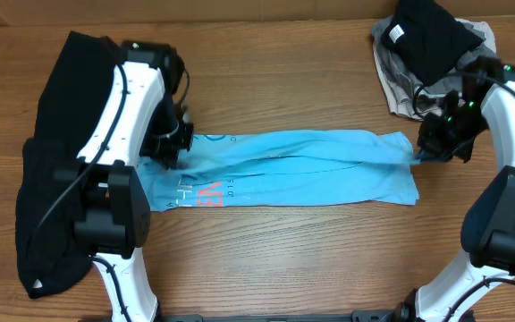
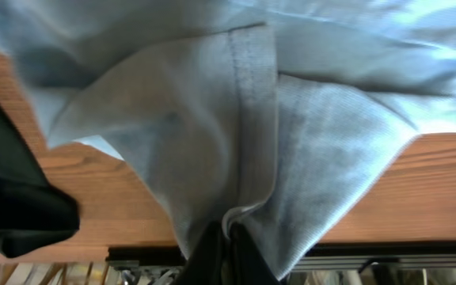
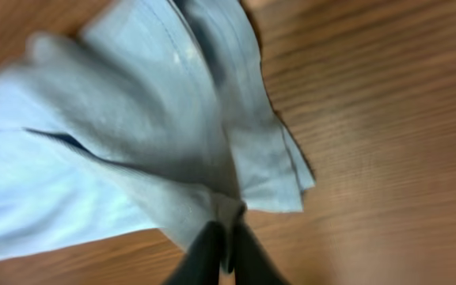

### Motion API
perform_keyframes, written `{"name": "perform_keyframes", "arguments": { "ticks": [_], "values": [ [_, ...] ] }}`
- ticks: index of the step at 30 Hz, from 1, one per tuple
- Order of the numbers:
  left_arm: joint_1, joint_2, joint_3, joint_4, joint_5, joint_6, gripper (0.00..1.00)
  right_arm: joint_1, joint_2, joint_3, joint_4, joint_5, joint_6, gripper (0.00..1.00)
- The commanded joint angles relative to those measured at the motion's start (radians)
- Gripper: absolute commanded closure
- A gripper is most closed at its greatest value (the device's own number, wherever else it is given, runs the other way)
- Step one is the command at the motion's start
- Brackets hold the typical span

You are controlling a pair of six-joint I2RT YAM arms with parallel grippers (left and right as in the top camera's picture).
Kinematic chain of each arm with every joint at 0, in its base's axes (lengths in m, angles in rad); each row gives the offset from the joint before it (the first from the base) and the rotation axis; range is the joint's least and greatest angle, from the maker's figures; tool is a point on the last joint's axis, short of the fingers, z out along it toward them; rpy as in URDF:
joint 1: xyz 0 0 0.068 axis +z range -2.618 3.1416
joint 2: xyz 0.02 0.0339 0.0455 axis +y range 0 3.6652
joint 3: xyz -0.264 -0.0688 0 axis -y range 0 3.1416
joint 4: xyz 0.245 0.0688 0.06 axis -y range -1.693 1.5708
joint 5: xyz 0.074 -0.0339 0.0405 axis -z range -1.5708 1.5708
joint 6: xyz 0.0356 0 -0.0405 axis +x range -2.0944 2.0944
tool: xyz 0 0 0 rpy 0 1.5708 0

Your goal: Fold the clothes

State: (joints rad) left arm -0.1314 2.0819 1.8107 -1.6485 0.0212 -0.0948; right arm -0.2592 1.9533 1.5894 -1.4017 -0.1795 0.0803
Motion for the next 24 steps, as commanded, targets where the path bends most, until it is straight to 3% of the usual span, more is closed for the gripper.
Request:
{"name": "perform_keyframes", "arguments": {
  "ticks": [1, 3, 5, 8, 15, 24],
  "values": [
    [0.002, 0.006, -0.084, 0.054, -0.032, 0.020, 0.81, 0.001, -0.012, -0.077, 0.056, -0.005, -0.002, 0.62],
    [0.002, 0.006, -0.111, 0.077, -0.032, 0.020, 0.61, -0.001, -0.012, -0.101, 0.085, -0.004, -0.002, 0.45],
    [0.002, 0.006, -0.125, 0.083, -0.038, 0.021, 0.32, -0.010, -0.012, -0.109, 0.108, -0.001, -0.002, 0.36],
    [0.005, 0.005, -0.126, 0.096, -0.086, 0.014, 0.10, -0.023, -0.012, -0.109, 0.140, 0.002, -0.008, 0.32],
    [0.071, 0.005, -0.008, 0.183, -0.078, -0.053, 0.00, -0.021, -0.012, -0.167, 0.261, -0.036, -0.085, 0.15],
    [0.106, 0.005, 0.307, 0.224, -0.069, -0.058, 0.00, -0.018, -0.012, -0.326, 0.408, -0.141, -0.080, 0.15]
  ]
}}
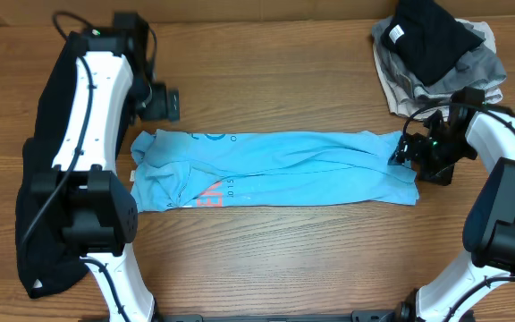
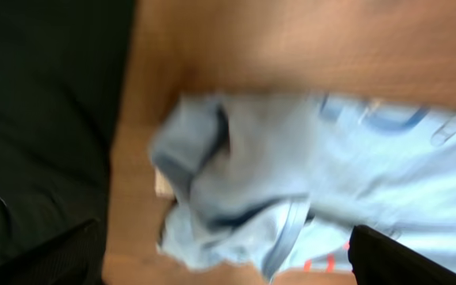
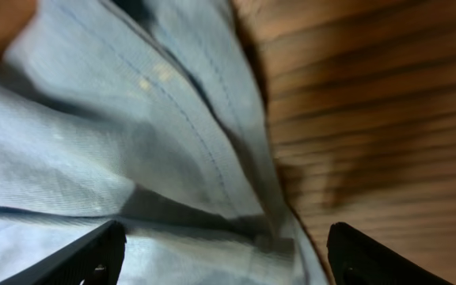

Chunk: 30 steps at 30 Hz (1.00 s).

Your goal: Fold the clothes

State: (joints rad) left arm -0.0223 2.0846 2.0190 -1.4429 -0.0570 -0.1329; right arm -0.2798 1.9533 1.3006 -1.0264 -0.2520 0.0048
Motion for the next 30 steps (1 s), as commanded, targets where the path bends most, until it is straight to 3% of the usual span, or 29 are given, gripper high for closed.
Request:
{"name": "perform_keyframes", "arguments": {
  "ticks": [1, 4, 7, 8, 12, 16, 23, 30],
  "values": [
    [-0.003, 0.002, 0.119, 0.030, 0.010, -0.021, 0.00, 0.005, -0.012, -0.051, 0.047, -0.069, -0.004, 0.15],
    [-0.003, 0.002, 0.163, 0.061, 0.009, -0.021, 0.00, 0.013, -0.012, -0.093, 0.089, -0.085, -0.002, 0.20],
    [-0.003, 0.002, 0.170, 0.086, 0.009, -0.020, 0.00, 0.018, -0.012, -0.127, 0.135, -0.110, -0.001, 0.36],
    [-0.003, 0.002, 0.170, 0.089, 0.009, -0.021, 0.00, 0.018, -0.012, -0.134, 0.149, -0.109, 0.006, 0.44],
    [-0.002, 0.002, 0.170, 0.090, -0.004, -0.005, 0.00, 0.007, -0.012, -0.132, 0.184, -0.102, 0.053, 0.94],
    [0.006, 0.002, 0.170, 0.090, -0.014, 0.002, 0.00, -0.053, -0.014, -0.070, 0.124, -0.101, 0.055, 0.96],
    [0.047, 0.002, 0.170, 0.090, -0.013, 0.002, 0.00, -0.187, -0.029, 0.147, -0.141, -0.103, -0.006, 0.96],
    [0.064, 0.002, 0.170, 0.090, -0.013, 0.002, 0.00, -0.134, -0.058, 0.269, -0.312, -0.128, -0.066, 0.96]
  ]
}}
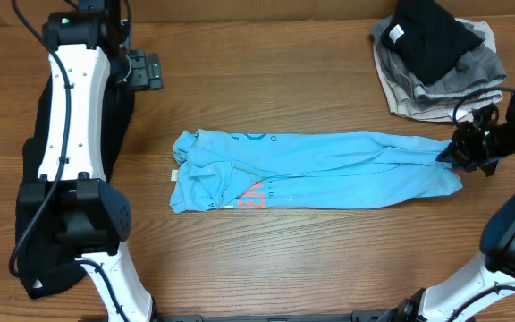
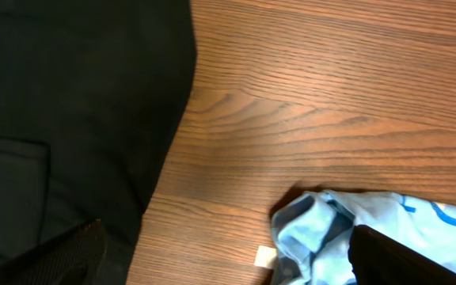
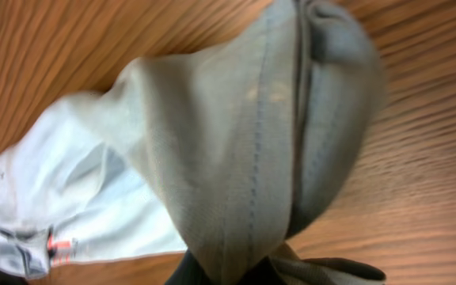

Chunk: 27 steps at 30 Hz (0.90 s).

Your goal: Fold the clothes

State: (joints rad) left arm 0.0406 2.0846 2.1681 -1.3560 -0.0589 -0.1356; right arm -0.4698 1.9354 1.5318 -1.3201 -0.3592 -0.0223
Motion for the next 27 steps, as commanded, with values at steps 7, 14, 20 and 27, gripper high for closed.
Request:
{"name": "perform_keyframes", "arguments": {
  "ticks": [7, 14, 20, 27],
  "values": [
    [-0.002, 0.002, 0.021, 0.004, 0.013, 0.004, 0.00, 0.295, -0.046, 0.037, -0.013, -0.046, -0.037, 0.96],
    [-0.002, 0.002, 0.021, 0.007, 0.052, -0.003, 0.00, 0.571, -0.042, 0.017, 0.090, 0.011, 0.066, 0.90],
    [-0.002, 0.003, 0.021, 0.008, 0.053, -0.003, 0.00, 0.703, -0.017, -0.002, 0.171, 0.002, 0.117, 0.85],
    [-0.002, 0.003, 0.021, 0.002, 0.061, -0.003, 0.00, 0.797, -0.010, -0.001, 0.172, -0.001, 0.128, 0.37]
  ]
}}
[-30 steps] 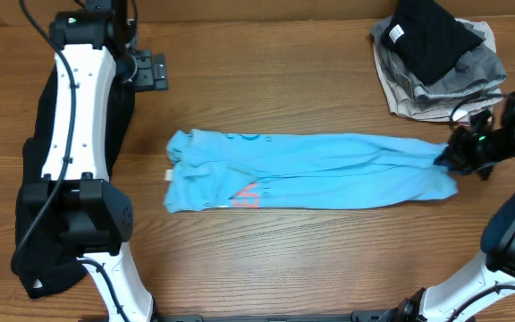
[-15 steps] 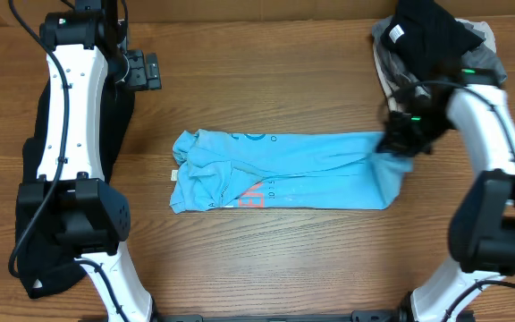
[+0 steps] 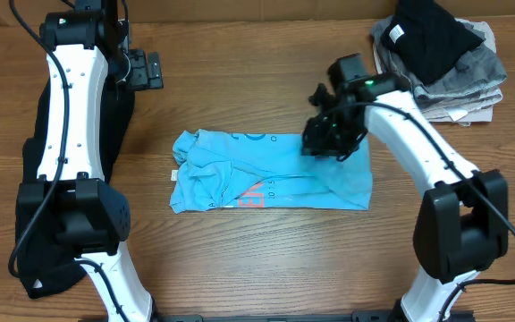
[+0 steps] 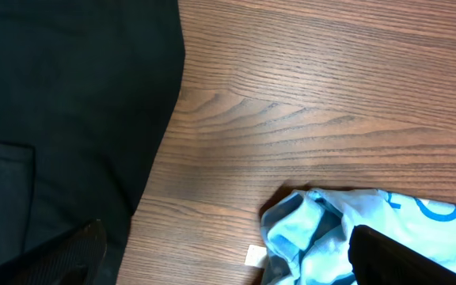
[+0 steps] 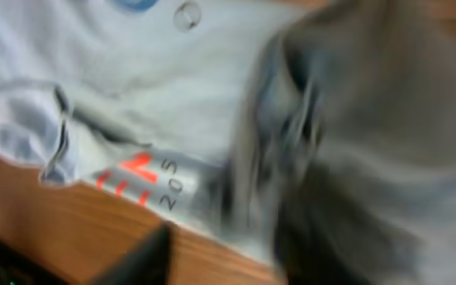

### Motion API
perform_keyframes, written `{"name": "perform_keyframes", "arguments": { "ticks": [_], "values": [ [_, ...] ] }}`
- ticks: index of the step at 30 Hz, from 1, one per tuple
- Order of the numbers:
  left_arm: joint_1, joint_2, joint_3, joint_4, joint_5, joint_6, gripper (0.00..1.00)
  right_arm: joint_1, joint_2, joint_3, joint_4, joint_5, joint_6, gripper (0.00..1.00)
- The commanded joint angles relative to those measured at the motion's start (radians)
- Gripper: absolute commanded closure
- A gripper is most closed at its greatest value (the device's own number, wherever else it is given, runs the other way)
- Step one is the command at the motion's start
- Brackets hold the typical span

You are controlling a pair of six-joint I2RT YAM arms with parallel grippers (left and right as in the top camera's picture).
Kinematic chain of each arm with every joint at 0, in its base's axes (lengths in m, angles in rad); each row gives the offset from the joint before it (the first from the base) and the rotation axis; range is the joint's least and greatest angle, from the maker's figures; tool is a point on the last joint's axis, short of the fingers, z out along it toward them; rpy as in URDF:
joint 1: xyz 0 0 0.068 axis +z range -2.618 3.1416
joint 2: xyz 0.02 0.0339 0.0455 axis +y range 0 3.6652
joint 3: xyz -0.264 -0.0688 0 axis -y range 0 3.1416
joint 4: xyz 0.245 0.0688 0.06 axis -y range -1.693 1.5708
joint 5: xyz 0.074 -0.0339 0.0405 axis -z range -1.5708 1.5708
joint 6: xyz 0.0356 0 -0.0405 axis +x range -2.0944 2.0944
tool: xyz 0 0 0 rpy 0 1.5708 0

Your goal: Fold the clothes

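The light blue shirt (image 3: 266, 170) lies mid-table as a short band, its right part doubled over to the left. My right gripper (image 3: 329, 141) hovers over that doubled part. Its wrist view is blurred, with the shirt (image 5: 133, 95) below and the fingers (image 5: 145, 253) standing apart. My left gripper (image 3: 150, 70) is open at the back left, away from the shirt. In the left wrist view the shirt's crumpled left end (image 4: 355, 229) lies between the spread fingers of the gripper (image 4: 228, 273), far below them.
A black garment (image 3: 29, 241) lies along the left side under the left arm, and fills the left of the wrist view as dark cloth (image 4: 54, 119). A stack of folded grey and black clothes (image 3: 436, 54) sits at the back right. A small white tag (image 4: 256, 255) sticks out at the shirt's left end.
My right gripper was shut on the shirt's right end near the table's right edge. Now it is over the shirt's middle with jaws apart, and the right end is folded leftward. The left arm is unmoved.
Both grippers first held the shirt's two ends, stretched flat. Then both were open, the left one raised toward the back left. Then the right was shut on the right end and the shirt sat further right. Now that end lies over the middle.
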State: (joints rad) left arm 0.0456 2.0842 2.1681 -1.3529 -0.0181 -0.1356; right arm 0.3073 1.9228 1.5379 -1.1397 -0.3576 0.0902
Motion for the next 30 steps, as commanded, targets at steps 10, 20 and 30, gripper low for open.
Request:
{"name": "perform_keyframes", "arguments": {
  "ticks": [10, 20, 30],
  "values": [
    [-0.010, 0.005, -0.066, -0.036, 0.247, 0.131, 0.00, -0.037, -0.031, 0.029, -0.151, -0.009, -0.046, 0.22],
    [-0.040, 0.005, -0.363, -0.029, 0.424, 0.293, 0.00, -0.235, -0.039, 0.029, -0.141, 0.025, -0.046, 0.10],
    [-0.046, 0.005, -0.566, 0.087, 0.390, 0.239, 0.00, -0.295, -0.039, 0.029, -0.098, 0.024, -0.065, 0.05]
  ]
}}
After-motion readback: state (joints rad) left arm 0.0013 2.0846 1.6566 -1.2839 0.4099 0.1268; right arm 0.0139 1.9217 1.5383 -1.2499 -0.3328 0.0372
